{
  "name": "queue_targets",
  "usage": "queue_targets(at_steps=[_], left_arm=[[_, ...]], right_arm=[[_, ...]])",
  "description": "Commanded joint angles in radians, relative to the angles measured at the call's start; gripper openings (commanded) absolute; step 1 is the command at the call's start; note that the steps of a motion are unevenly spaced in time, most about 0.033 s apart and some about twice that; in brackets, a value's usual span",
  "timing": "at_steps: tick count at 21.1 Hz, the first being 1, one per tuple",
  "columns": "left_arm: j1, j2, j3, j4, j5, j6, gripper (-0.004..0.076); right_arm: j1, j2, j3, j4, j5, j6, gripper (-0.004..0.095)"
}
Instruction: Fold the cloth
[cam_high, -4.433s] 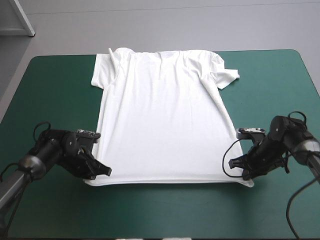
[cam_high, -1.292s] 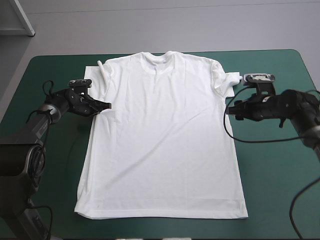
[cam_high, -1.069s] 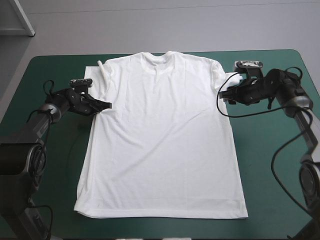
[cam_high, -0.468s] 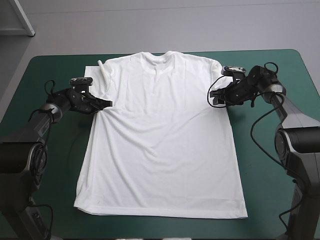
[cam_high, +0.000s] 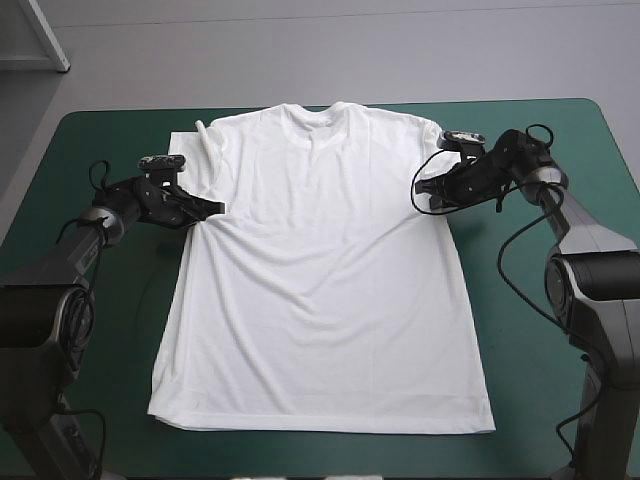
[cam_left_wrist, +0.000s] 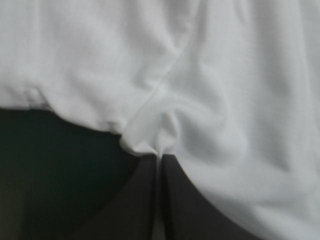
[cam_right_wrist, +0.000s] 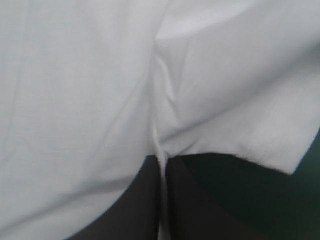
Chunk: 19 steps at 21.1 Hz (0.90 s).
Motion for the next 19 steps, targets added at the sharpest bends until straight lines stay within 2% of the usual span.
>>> queue_targets(at_steps=[1, 4, 8, 10, 12, 16, 19], left_arm=[[0.006, -0.080, -0.042, 0.009, 0.033, -0.003, 0.0021], [0.023, -0.130, -0.147, 0.064, 0.094, -0.003, 0.0021], [0.024, -0.191, -0.391, 0.086, 0.180, -0.003, 0.0021], [0.024, -0.203, -0.546, 0.084, 0.259, -0.003, 0.0021], [0.024, -0.203, -0.765, 0.082, 0.387, -0.003, 0.0021], [0.024, -0.206, -0.998, 0.082, 0.447, -0.003, 0.0019], [0.024, -0.206, -1.043, 0.082, 0.439, -0.003, 0.0019]], right_arm=[[-0.001, -0.084, -0.099, 0.021, 0.000, -0.015, -0.0017], [-0.001, -0.116, -0.216, 0.000, 0.041, 0.008, -0.0017], [-0.001, -0.160, -0.426, -0.059, 0.118, 0.054, -0.0017], [-0.001, -0.179, -0.534, -0.080, 0.140, 0.072, -0.0017], [-0.001, -0.196, -0.682, -0.082, 0.164, 0.093, -0.0017], [-0.001, -0.210, -0.859, -0.061, 0.157, 0.107, -0.0017], [-0.001, -0.210, -0.908, -0.058, 0.136, 0.107, -0.0017]])
